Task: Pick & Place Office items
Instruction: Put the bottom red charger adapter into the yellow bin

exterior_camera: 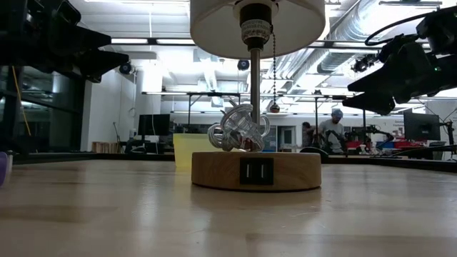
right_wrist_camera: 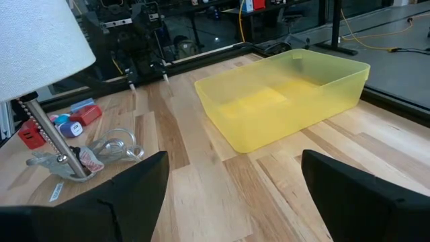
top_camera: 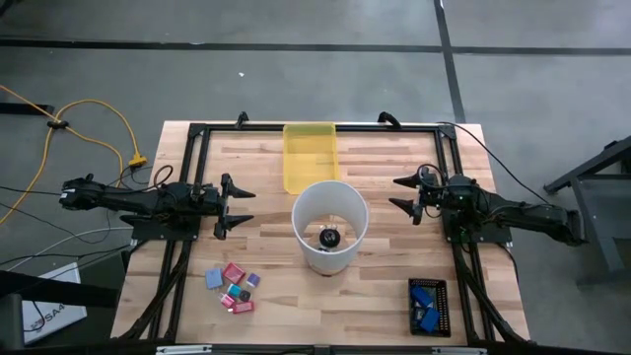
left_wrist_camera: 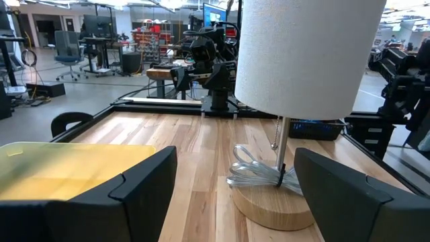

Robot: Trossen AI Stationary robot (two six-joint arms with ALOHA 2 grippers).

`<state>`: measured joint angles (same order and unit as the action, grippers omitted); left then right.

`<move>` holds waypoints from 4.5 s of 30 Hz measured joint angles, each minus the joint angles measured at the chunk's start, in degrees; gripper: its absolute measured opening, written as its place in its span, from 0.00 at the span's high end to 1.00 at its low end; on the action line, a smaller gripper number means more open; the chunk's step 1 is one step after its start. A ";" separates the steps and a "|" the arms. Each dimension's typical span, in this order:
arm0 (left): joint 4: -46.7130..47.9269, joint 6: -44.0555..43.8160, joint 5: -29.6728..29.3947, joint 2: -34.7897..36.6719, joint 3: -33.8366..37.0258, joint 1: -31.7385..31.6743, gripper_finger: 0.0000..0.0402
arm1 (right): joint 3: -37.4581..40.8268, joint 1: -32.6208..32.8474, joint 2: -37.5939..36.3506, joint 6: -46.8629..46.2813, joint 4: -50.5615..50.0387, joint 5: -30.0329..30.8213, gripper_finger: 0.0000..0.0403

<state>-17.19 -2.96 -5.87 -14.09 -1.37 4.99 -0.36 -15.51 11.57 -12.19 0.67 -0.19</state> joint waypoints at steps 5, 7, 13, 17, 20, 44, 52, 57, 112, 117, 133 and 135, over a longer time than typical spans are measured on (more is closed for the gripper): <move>0.00 0.00 0.00 0.00 0.00 0.00 0.27 | 0.00 0.00 0.00 0.00 0.02 0.00 0.19; 0.00 0.00 0.00 0.00 0.00 0.00 0.27 | 0.00 0.00 0.00 0.00 0.00 -0.01 0.19; -0.02 -0.01 0.00 0.00 0.01 0.00 0.27 | 0.00 0.00 0.00 0.00 0.00 0.00 0.19; -0.02 -0.02 0.00 0.00 0.02 0.00 0.27 | 0.00 0.01 0.00 0.00 0.00 0.00 0.19; 0.00 -0.02 0.00 0.00 0.00 0.00 0.27 | 0.00 0.00 0.00 0.00 0.00 0.00 0.19; 3.08 -6.95 1.31 -0.07 -2.82 0.00 0.27 | 0.00 0.02 0.00 0.00 0.00 0.00 0.19; 10.89 -6.04 0.77 -0.11 -8.13 0.00 0.27 | 0.00 0.00 -0.02 0.00 0.02 0.00 0.19; 15.49 -5.87 0.11 -1.80 -11.69 0.00 0.27 | 0.00 0.02 -0.02 -0.02 0.15 0.00 0.19; 47.40 -25.45 -18.45 -35.26 -41.59 29.53 0.27 | 0.00 0.02 -0.02 -0.01 0.37 0.00 0.19; 49.06 -30.84 -18.47 -36.94 -41.60 32.59 0.27 | 0.00 0.02 -0.02 0.00 0.37 0.00 0.19; 63.79 -34.98 -22.60 -49.18 -57.50 40.07 0.27 | 0.00 0.00 -0.02 -0.01 0.37 0.00 0.19; 63.68 -35.40 -22.59 -50.95 -58.74 40.99 0.27 | 0.00 0.00 -0.02 -0.01 0.37 0.00 0.19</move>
<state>46.49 -38.36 -28.46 -65.04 -60.10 45.99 -0.36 -15.51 11.56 -12.19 1.04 -0.19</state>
